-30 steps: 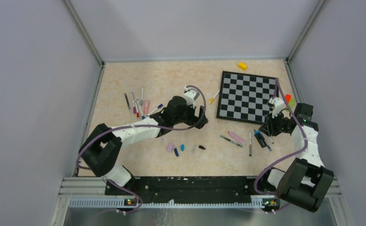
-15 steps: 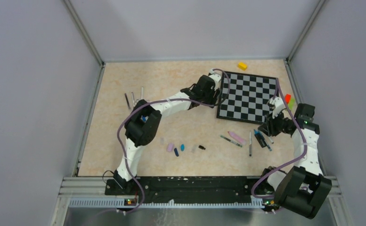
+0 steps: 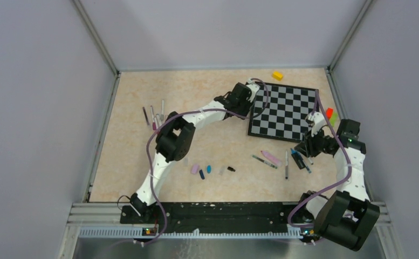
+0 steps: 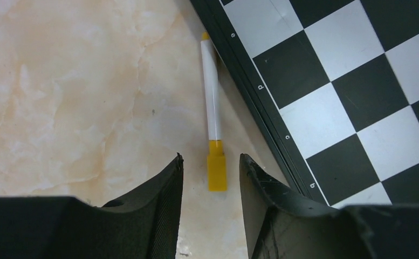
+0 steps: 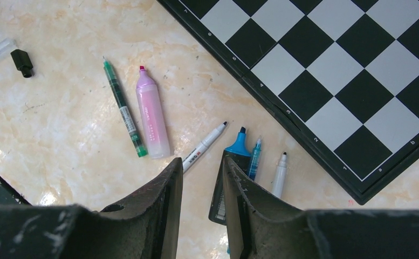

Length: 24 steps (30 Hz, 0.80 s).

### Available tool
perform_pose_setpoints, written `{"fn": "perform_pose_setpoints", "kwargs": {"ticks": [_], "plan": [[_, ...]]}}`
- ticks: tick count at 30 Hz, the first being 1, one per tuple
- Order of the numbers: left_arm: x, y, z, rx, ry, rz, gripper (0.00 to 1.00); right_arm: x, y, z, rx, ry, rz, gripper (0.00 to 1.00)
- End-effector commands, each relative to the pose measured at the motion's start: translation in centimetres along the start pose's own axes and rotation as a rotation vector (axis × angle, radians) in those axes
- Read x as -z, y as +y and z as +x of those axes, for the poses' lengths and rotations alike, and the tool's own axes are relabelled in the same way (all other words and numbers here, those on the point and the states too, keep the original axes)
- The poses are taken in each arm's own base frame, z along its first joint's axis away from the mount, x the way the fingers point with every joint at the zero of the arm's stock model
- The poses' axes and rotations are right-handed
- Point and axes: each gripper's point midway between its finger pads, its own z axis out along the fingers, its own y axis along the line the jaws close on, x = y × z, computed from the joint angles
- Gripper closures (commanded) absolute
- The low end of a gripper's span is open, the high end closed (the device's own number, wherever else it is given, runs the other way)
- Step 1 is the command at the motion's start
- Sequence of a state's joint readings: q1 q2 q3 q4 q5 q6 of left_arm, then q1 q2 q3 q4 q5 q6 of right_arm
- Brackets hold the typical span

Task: Open the pen caps
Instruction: Pick up the pen from the center of the board.

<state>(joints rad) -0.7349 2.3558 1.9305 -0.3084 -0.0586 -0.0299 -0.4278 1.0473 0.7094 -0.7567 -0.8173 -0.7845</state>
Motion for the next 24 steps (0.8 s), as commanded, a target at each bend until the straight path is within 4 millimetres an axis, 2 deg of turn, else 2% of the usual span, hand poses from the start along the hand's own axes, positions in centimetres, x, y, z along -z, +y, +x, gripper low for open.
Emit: {"fn": "perform_pose_setpoints", "kwargs": {"ticks": [1, 5, 8, 13, 16, 19, 20, 24], "plan": [[-0.9, 0.0, -0.5, -0.014, -0.005, 0.015, 0.55, 0.9, -0.3, -2.3, 0.066, -0.055, 0.015, 0.68], [-1.7, 0.2, 0.2, -0.009, 0.016, 0.012, 0.62, 0.9, -0.3, -2.2, 0.064, -0.053, 0.016, 0.68], [-2.0, 0.3, 1.0, -0.005, 0.039, 0.01, 0.71, 0.9, -0.4, -2.2, 0.064, -0.052, 0.017, 0.68], [-1.4, 0.7, 2.0, -0.006, 0.064, -0.008, 0.85, 0.9, -0.4, -2.1, 0.065, -0.049, 0.019, 0.68], [-0.3, 1.2, 2.4, -0.014, 0.072, -0.03, 0.92, 0.9, -0.4, -2.0, 0.064, -0.048, 0.016, 0.68], [1.8, 2.0, 2.5, -0.016, 0.074, -0.06, 1.0, 0.9, -0.1, -2.1, 0.073, -0.053, 0.005, 0.68], [2.5, 2.2, 3.2, -0.011, 0.087, -0.064, 1.0, 0.8, 0.1, -2.1, 0.075, -0.055, -0.004, 0.68], [5.7, 2.6, 3.6, 0.036, 0.055, -0.041, 1.0, 0.8, 1.1, -2.2, 0.103, -0.077, -0.05, 0.68]]}}
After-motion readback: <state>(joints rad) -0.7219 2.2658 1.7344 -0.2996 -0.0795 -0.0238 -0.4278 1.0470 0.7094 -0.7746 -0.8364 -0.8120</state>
